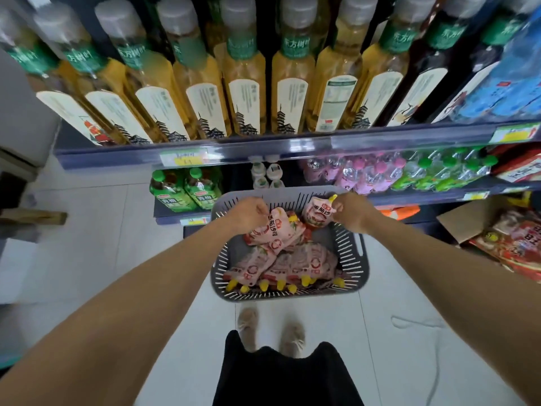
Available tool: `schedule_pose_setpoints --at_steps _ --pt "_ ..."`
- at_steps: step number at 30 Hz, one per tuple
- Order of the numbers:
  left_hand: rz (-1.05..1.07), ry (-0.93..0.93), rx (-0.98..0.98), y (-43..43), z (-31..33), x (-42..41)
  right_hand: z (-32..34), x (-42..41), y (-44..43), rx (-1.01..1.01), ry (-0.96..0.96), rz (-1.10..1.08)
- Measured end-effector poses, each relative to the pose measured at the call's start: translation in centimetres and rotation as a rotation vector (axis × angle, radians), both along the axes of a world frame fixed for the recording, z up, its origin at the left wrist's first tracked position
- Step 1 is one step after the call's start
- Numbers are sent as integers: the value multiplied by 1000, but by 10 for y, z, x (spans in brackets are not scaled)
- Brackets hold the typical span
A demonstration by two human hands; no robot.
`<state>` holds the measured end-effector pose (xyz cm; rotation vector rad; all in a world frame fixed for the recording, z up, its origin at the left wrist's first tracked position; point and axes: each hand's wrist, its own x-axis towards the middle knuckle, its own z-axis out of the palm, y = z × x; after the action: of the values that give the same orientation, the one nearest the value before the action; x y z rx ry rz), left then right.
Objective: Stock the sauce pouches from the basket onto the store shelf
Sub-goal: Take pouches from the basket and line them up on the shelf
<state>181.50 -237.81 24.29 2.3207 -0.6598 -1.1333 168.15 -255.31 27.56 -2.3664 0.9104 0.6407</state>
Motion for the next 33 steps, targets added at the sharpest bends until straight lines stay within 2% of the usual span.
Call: schedule_pose_setpoints --at_steps 6,10,12,18,21,24,29,33 --pt "7 -49 89 -12 -72 17 -65 10 -8 54 -22 -263" --pt "-4 -37 154 -15 -116 21 -109 12 -11 133 28 -397" --pt "-36 -34 124 -19 -136 24 -125 14 -11 164 33 -459" --pt "-125 -3 100 -38 -174 22 -168 16 -8 226 -90 -648" --pt "-135 -49 125 -43 -189 19 -169 16 2 135 -139 -756" --pt "-133 -95 113 -46 -197 18 -170 14 9 33 -149 -751" --pt "-86 -238 142 -53 -196 16 -170 17 15 -22 -217 -700" --pt "-97 -219 200 -59 -194 19 -172 18 4 -81 -209 -658"
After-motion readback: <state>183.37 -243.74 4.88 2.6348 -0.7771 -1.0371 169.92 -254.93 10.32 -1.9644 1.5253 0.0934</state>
